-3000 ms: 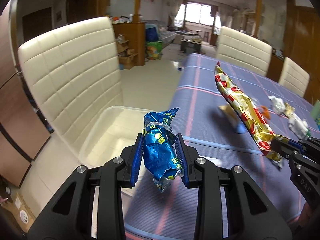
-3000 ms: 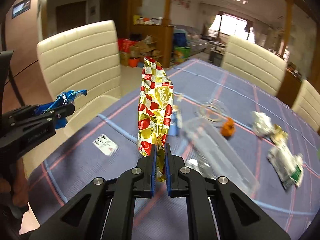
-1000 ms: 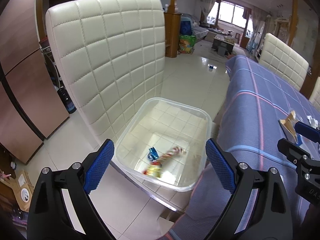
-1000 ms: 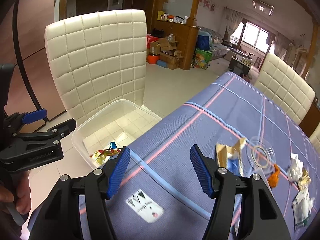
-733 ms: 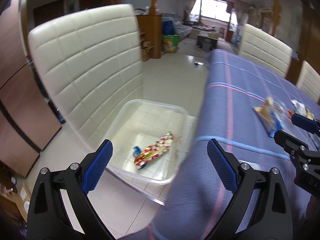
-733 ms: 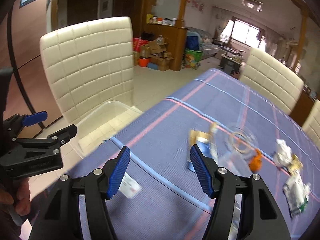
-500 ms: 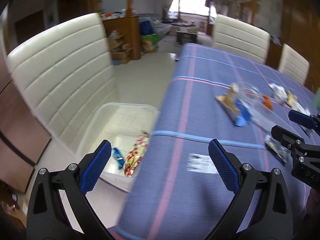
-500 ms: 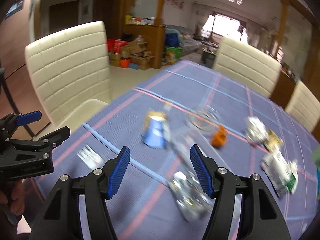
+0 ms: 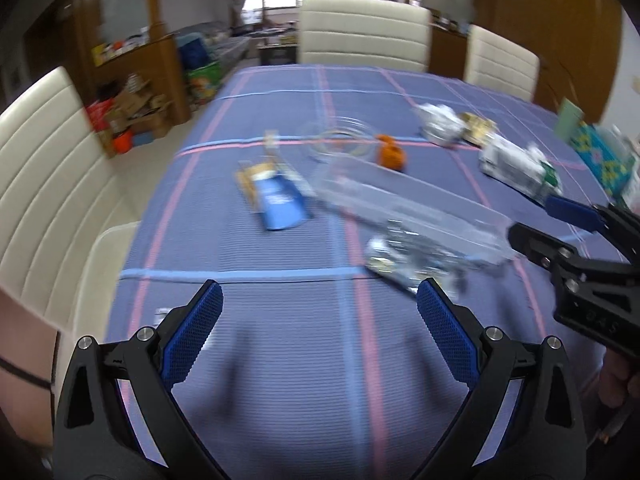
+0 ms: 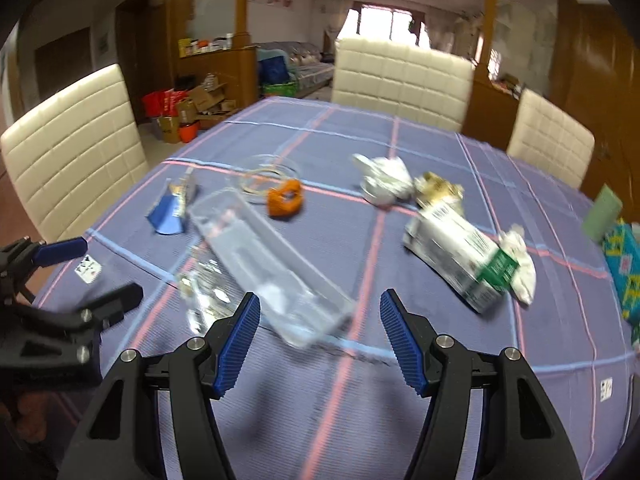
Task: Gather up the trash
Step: 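Move both tools back over the table toward the blister pack and plastic tray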
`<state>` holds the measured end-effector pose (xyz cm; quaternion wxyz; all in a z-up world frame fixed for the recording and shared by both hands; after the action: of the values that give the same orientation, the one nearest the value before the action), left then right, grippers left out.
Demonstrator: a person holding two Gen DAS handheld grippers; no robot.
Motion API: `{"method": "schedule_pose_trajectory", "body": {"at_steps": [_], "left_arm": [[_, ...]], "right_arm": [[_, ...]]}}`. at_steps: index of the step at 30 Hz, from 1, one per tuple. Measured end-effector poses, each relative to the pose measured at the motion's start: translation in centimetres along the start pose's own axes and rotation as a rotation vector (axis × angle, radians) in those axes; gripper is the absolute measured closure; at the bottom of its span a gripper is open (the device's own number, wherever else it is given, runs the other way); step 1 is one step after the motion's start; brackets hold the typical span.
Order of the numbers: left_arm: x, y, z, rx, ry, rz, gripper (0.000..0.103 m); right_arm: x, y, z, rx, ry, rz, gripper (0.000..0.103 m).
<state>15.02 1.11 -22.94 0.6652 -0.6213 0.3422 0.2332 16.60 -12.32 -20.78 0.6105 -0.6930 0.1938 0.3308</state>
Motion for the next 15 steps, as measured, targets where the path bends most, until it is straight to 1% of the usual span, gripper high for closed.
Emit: {"method": "schedule_pose_trajectory", "body": {"at_steps": [3,6,8,12,15], "left_arm": [[0.6,-0.1,-2.4,0.037,0.023,0.012,0.006],[1.4,-0.1,-4.3,0.047,0.061,0.035,0.006],[1.9,-0.2,-5.3,0.058,0.072,0.047,0.005],[3.7,-0.3,-6.2,0.078,0.052,0.073,0.005],[4.6,-0.3,-6.0,0.073,0.032,0.086,0.005]], "right_arm": [[-0.1,0.5,-1.3,0.021,0.000,0.007,0.042],[-0.1,1.0,-2.3,0.033,-0.005,0.009,0.042],[-0.2,1.1,-2.4,0.037,-0.012,0.010,0.042],[0.1,1.5,-2.6,0.045,-0.047,0.023,0.042],[0.6,1.6,-2.2,0.057,-0.089,0.039,0.042]]}}
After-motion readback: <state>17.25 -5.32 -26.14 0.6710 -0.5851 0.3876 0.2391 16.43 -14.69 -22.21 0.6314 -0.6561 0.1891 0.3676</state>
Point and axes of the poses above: each gripper's, at about its wrist camera, not at the fingertips, and x roughly the way its jaws point, z to its left, y to its underside, the point moved 10 cm from there along x, roughly the way its jaws point, and after that the axes turned 1 degree about -z, right-handed, at the moved point
